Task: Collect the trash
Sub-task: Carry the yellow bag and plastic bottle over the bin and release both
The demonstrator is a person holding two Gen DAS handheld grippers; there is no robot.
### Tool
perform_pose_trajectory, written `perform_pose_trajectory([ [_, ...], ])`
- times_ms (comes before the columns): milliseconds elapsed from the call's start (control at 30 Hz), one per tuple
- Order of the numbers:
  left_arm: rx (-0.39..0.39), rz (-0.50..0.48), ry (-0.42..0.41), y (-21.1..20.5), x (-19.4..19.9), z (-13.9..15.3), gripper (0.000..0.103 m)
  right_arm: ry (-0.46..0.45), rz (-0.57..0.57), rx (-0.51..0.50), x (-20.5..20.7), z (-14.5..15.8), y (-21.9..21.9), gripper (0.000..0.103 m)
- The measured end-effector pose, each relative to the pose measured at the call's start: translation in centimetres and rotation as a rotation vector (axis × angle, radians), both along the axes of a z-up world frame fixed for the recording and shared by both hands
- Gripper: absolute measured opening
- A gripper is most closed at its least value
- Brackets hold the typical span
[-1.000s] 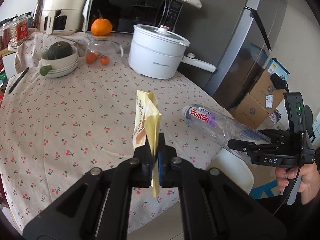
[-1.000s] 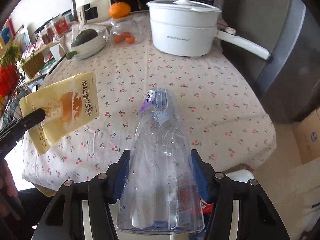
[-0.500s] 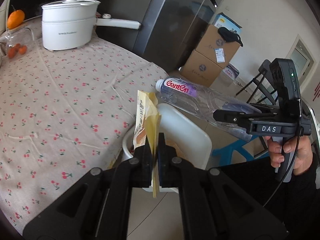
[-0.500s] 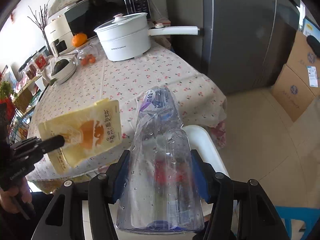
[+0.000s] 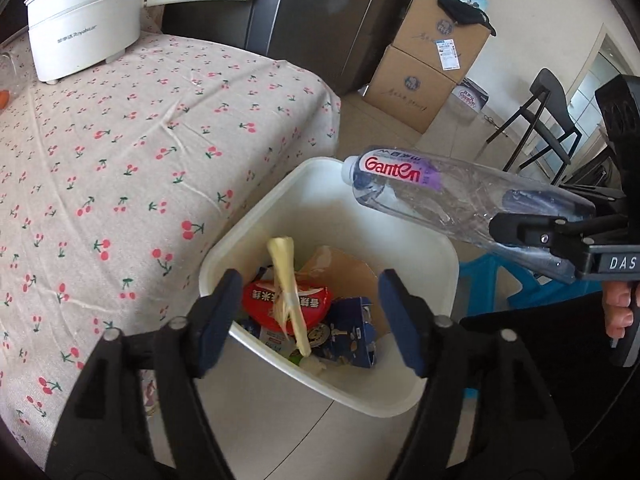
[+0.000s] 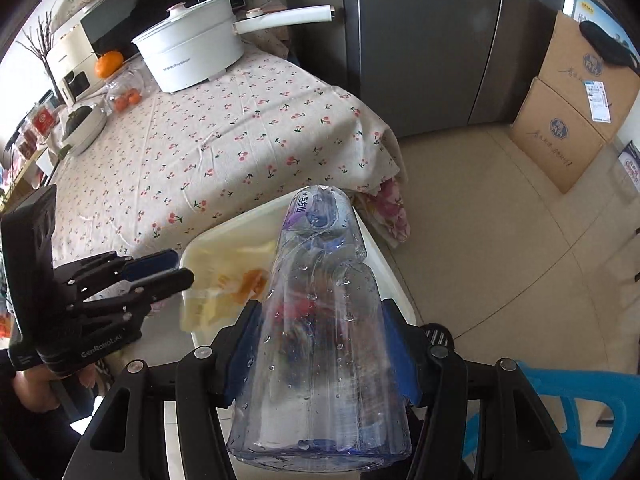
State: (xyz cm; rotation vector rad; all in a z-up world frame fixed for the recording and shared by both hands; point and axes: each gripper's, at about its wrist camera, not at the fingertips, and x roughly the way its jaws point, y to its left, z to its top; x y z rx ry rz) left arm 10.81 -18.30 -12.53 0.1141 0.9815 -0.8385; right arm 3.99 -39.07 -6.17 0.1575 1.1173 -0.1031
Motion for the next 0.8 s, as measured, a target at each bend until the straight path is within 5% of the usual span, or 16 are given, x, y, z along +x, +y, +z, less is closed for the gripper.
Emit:
perform_pose_trajectory([
  [233, 0.098, 0.037, -0.018, 1.7, -0.1, 0.5, 0.101, 0.052, 0.012, 0.005, 0.8, -1.2, 0.9, 0.061],
  [467, 0.137, 0.122, 0.008, 4.2, -0.4, 0.4, 0.102, 0.037, -0.023, 0.039, 1.9, -1.9, 1.1, 0.064],
  [567, 0.146, 0.180, 0.007, 5.4, -0.8, 1.0, 0.102, -0.008, -0.054, 0.046, 2.1, -1.2, 1.0, 0.085],
  [800, 0.156, 0.331, 0.003, 8.7, -2.2, 2.2, 0.102, -0.068, -0.040, 0.012, 0.9, 0.5, 2.9, 0.086],
])
